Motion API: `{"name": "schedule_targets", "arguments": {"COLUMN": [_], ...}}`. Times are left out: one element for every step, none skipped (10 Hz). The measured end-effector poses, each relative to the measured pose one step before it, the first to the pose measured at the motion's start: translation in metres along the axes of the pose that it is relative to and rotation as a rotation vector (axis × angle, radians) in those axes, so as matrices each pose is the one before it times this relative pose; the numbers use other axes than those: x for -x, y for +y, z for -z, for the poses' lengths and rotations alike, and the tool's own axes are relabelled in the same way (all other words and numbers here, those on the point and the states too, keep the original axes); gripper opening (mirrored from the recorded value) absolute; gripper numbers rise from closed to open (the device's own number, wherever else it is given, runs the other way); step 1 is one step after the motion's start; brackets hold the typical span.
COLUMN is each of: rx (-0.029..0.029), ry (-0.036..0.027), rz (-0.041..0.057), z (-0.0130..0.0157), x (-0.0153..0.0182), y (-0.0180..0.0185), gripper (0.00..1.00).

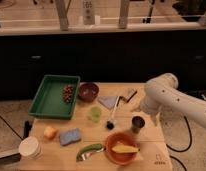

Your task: Stack cups on top of each other

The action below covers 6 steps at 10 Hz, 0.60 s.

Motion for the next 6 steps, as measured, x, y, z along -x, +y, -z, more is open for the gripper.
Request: {"name": "schedule_targets", "arguments": {"rx": [0.00445,0.00332,0.00551,0.00357,0.00429,0.00273], "ry": [-0.01080,-0.00813,-0.01165,-0.00761,-0.00903,-0.00657], "rz": [0.00599,0.00694,0.01159,0.00864,0.00843,0.00766], "z": [-0.00314,-0.00321,-0.00551,-0.00389,-0.00443,-0.00320], "x": [0.00187,0.00176,0.00273,0.00180,0.00231,0.00190], "y": [-0.00076,-0.00096,-0.00157,-0.00139,-0.00075,-0.00058], "gripper": [0.80,0.80,0.80,0.80,0.80,0.80]}}
